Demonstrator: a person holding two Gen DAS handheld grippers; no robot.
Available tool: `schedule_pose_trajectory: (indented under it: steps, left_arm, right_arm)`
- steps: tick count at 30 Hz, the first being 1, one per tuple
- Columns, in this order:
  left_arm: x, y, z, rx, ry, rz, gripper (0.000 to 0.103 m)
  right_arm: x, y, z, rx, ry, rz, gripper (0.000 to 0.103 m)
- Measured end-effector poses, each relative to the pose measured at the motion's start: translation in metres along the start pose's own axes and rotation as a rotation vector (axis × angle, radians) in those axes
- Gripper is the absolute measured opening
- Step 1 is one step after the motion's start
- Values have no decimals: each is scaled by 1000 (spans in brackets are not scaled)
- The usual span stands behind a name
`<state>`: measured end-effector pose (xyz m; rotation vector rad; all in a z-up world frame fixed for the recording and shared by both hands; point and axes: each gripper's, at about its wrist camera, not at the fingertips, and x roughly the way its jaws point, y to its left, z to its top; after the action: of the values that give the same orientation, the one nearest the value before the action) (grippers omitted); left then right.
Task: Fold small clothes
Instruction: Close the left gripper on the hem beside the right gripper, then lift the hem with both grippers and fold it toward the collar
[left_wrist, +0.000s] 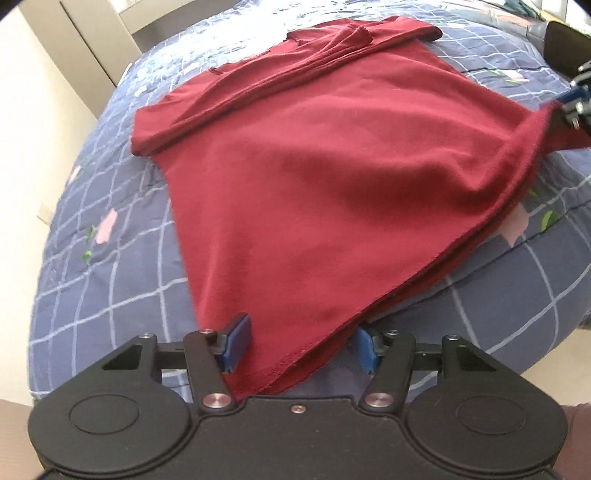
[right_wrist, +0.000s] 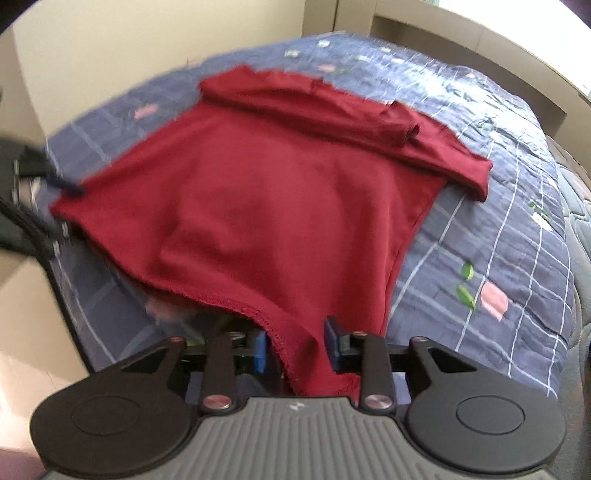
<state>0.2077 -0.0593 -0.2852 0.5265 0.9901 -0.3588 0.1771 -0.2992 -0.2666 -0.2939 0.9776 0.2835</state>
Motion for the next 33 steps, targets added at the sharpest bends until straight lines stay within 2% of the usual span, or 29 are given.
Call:
schedule_pose_trajectory:
  steps: [2, 3, 5, 6, 7, 8, 9, 12, 18, 22, 27, 33]
  left_arm:
    - [-1, 1, 2, 2, -2, 16, 60]
    - [-2, 2, 3, 1, -6, 22, 55]
    - [-4, 3, 4, 5, -17, 21, 41]
    - [-5, 4, 4, 11, -19, 13, 30]
    - [-5, 5, 5, 19, -10, -4, 15]
    - [-5, 5, 6, 36, 12, -37, 7]
    - [-5, 6, 7, 40, 31, -51, 5]
    - [-12, 7, 10, 60, 36, -57, 3]
    - [-44, 17, 22, 47, -3, -57, 3]
    - [-67, 16, 20, 74, -25, -50, 3]
    - [-96, 19, 12, 12, -21, -85, 3]
    - [-140, 6, -17, -73, -6, -168, 3]
  right_arm:
    - [0, 4, -5, -21, 6, -10, 35]
    - [0, 5, -6, -23, 9, -17, 33]
    - [-3, 6, -7, -20, 11, -19, 23]
    - [-5, 8, -6, -16, 13, -17, 18]
    - [-7, 8, -5, -16, 14, -17, 15]
    - [-10, 8, -4, -15, 12, -17, 9]
    - [-14, 9, -2, -18, 8, -20, 5]
    - [-27, 13, 3, -38, -3, -27, 4]
    - [-59, 20, 9, -51, -22, -49, 4]
    - [-83, 26, 11, -66, -15, -65, 4]
    - [-119, 43, 2, -101, 27, -51, 4]
    - [-154, 51, -6, -49, 59, -60, 4]
